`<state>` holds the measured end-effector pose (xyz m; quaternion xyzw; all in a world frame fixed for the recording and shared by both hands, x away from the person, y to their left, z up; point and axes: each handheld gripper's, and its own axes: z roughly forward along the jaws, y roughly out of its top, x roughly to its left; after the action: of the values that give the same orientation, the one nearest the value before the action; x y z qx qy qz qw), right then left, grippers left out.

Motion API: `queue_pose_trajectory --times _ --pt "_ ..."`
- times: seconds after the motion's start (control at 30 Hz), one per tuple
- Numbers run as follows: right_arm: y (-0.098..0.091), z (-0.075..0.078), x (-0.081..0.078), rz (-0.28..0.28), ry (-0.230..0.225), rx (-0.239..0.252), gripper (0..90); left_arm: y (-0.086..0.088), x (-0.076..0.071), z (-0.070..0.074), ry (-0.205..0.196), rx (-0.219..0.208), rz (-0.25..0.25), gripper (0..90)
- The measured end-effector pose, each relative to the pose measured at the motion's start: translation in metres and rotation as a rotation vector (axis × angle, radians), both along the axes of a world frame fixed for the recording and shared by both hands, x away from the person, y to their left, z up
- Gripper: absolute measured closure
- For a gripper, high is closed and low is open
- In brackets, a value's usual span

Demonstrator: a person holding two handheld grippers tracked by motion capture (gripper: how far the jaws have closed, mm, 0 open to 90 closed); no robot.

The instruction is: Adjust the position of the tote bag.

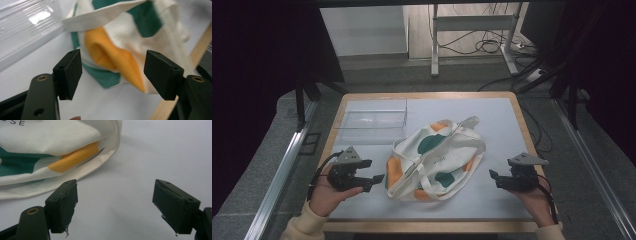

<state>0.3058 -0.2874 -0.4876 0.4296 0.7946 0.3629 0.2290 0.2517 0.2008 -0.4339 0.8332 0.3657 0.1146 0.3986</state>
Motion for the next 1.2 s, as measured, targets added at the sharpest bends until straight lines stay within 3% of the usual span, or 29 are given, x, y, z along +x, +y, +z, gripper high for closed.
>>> queue_pose_trajectory --times 0.33,0.5,0.6,0.63,0.87,0.93,1.07,1.1,1.2 --pt "-0.007 -0.001 -0.002 -0.029 0.003 0.003 20.2 -0.014 -0.003 0.014 0.009 0.011 -0.042 30.1" --pt "-0.007 -0.002 -0.002 -0.038 -0.004 -0.003 20.2 -0.023 -0.008 0.020 0.021 0.048 -0.071 30.0" --pt "-0.006 -0.002 -0.002 -0.038 -0.003 -0.003 20.2 -0.032 -0.007 0.019 0.043 0.069 -0.089 30.1" --pt "-0.005 -0.002 -0.002 -0.036 -0.002 -0.003 20.2 -0.040 -0.008 0.019 0.045 0.093 -0.105 29.9" --pt "-0.005 -0.004 -0.001 -0.037 0.005 -0.012 20.2 -0.062 -0.007 0.014 0.062 0.131 -0.142 29.2" --pt "-0.006 -0.005 -0.001 -0.041 0.005 -0.010 20.2 -0.067 -0.005 0.008 0.071 0.164 -0.138 32.7" --pt "-0.007 -0.005 -0.001 -0.044 0.005 -0.010 20.2 -0.068 -0.003 0.001 0.086 0.165 -0.133 39.6" --pt "-0.007 -0.005 -0.001 -0.045 0.004 -0.012 20.2 -0.069 -0.001 -0.004 0.100 0.165 -0.134 46.2" --pt "-0.008 -0.004 0.001 -0.046 0.005 -0.017 20.2 -0.070 0.000 -0.010 0.110 0.161 -0.139 55.0"
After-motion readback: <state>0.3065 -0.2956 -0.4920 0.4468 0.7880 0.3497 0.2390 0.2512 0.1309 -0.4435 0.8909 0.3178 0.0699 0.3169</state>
